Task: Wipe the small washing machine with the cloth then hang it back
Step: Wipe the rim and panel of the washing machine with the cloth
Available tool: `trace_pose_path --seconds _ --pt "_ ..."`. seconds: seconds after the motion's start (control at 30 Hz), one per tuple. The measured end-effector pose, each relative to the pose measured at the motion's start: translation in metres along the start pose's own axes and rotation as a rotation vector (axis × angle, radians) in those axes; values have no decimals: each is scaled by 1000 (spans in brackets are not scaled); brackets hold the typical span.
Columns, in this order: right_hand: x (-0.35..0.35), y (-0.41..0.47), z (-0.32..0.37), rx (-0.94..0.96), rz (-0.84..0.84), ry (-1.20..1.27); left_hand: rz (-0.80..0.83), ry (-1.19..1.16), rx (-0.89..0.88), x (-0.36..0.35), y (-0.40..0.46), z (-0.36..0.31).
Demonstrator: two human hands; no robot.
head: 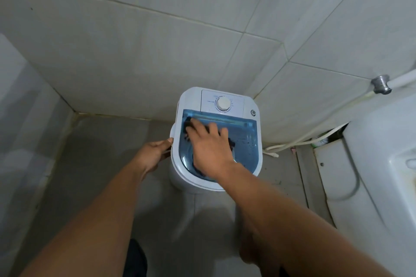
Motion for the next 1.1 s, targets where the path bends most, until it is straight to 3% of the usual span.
trace_pose_path --seconds 0.13,0.33,0.4,0.5,0.57,0.63,0.7,0.77,0.83,0.9,0.97,1.03,1.1 --pt "11 41 -10 -135 -19 75 -2 27 1 3 2 0" --pt "-8 -22 -19 77 -69 158 12 40 -6 2 7 2" --pt "-11 -29 -78 -96 -122 174 -12 46 -17 2 7 1" --pt "-19 -33 -178 -599 -80 250 -20 61 -12 0 6 2" --pt "-24 -44 -190 -758 -25 339 -20 77 -17 -1 4 2" --pt "-19 -55 -148 -547 -78 277 -23 80 -10 -1 4 3" --pt "-18 -83 -86 -152 -107 263 -18 107 -1 1 5 5" --pt "-23 -98 -77 44 -114 243 -29 126 12 3 5 7" --pt "-26 -83 -118 -122 -153 213 -49 157 17 6 6 9" --pt "-29 -69 -178 -526 -166 280 -59 189 35 7 6 12" --pt "-37 -69 -203 -751 -122 419 -60 206 45 8 6 13" --pt "-31 -76 -181 -615 -143 350 -54 207 57 10 6 13" --pt "-28 -100 -126 -248 -156 267 -45 209 72 12 7 14"
Point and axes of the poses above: each hand's wrist, its own y-axis towards the middle knuckle, its own x-axis out of the back of the hand, z = x × y, the point moved 10 cm from there along y, towards the middle knuckle, and after that the axes turned 8 degrees about -x, right-handed, at the moved point
